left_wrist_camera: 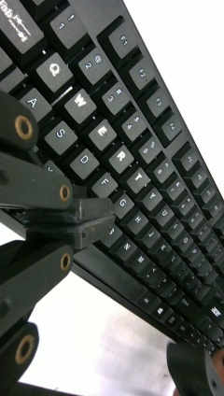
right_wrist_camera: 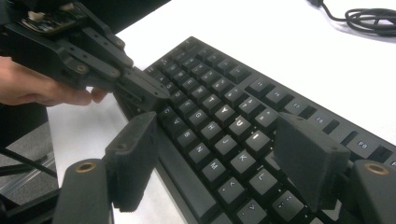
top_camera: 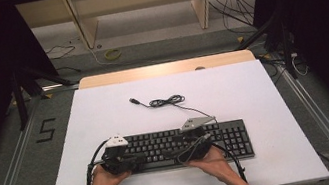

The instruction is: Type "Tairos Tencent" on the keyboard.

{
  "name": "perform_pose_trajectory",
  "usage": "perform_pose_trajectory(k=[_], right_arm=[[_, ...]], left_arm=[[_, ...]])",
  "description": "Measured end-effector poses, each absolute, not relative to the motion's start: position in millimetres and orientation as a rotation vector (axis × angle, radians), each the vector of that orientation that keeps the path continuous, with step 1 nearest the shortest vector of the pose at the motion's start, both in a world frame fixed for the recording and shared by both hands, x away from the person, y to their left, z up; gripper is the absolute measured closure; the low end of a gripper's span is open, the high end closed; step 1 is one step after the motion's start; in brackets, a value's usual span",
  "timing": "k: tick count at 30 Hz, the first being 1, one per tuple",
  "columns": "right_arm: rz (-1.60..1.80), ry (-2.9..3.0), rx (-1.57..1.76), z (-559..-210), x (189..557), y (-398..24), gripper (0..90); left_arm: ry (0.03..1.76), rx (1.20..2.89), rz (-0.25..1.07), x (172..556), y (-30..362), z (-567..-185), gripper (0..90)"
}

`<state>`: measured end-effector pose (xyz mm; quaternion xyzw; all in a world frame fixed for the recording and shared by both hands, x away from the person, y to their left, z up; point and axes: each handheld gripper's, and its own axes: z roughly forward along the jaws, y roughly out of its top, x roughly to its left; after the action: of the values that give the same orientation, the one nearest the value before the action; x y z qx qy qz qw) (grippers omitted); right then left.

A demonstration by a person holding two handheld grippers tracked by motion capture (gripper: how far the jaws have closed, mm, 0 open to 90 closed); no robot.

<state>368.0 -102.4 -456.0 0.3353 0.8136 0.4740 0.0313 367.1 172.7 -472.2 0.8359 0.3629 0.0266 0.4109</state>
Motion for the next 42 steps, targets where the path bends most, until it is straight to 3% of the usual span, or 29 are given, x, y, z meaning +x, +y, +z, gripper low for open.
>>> perform_pose_trajectory(k=[22, 30, 39, 42], right_arm=[[1.465, 2.5, 1.027, -455, 366, -104, 30.9], [1.472, 2.49, 1.033, -454, 367, -105, 30.9], [1.473, 2.491, 1.035, -454, 367, -105, 30.3], [1.473, 2.49, 1.033, -454, 366, -105, 30.2]], left_arm=[[0.952, 2.116, 0.073, 369, 169, -474, 89.0], [0.966, 2.019, 0.069, 371, 178, -467, 77.3], [1.043, 1.961, 0.1, 376, 186, -463, 51.1], [1.061, 1.945, 0.114, 377, 189, -462, 48.1]])
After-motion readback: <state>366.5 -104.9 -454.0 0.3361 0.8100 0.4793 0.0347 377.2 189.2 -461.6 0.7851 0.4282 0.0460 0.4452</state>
